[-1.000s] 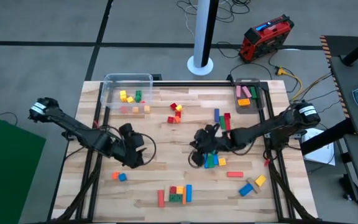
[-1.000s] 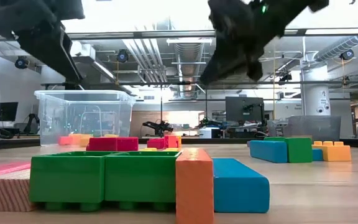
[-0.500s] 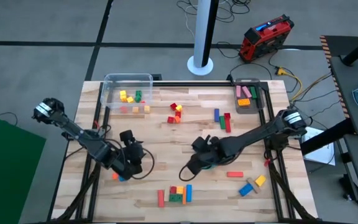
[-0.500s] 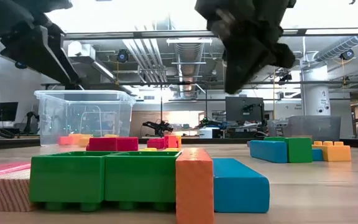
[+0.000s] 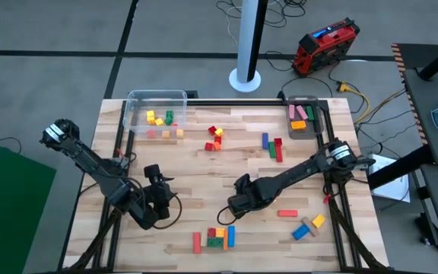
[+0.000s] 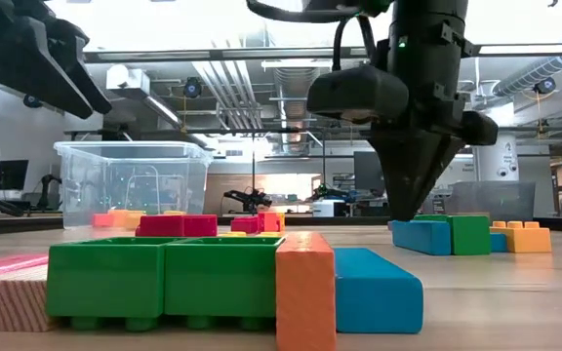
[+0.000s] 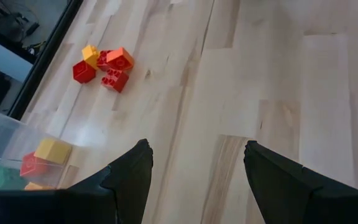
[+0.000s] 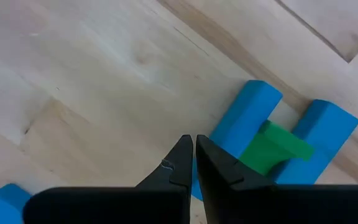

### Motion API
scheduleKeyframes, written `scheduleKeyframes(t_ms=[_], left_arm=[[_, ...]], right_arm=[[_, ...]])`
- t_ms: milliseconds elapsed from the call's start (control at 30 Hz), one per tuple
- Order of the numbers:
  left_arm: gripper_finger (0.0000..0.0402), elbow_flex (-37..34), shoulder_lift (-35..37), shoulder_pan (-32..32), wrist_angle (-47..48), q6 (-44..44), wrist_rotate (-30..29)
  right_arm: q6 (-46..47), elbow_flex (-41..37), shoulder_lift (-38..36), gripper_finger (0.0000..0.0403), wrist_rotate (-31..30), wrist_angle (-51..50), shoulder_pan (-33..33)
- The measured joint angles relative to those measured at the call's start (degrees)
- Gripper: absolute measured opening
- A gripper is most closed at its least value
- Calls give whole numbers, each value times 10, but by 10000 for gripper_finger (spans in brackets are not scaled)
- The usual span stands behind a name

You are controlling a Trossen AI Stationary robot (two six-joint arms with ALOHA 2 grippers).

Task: Sort blocks by size
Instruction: Put the blue rectangular wooden block into the black bin

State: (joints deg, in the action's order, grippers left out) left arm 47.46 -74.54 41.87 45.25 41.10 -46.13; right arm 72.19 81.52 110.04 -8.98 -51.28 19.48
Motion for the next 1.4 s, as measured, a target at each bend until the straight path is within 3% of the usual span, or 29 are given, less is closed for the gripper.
scheduleKeyframes(t_ms=[367,700,1000,1067,1333,1400], left_arm=[[228,0,0,0,24,-1,-5],[228,0,0,0,30,-7,-30],[228,0,1,0,35,-11,-44],[228,0,1,0,35,-11,-44],[228,0,1,0,39,-26,-44],[228,0,1,0,39,-26,-44]], right_arm=[[62,61,1,13,-1,-140,5],[75,61,52,13,0,-137,5],[18,91,50,13,-31,-83,4],[-61,107,50,13,-30,-85,4],[-615,148,49,13,-31,-67,6],[-708,148,49,14,-30,-46,5]])
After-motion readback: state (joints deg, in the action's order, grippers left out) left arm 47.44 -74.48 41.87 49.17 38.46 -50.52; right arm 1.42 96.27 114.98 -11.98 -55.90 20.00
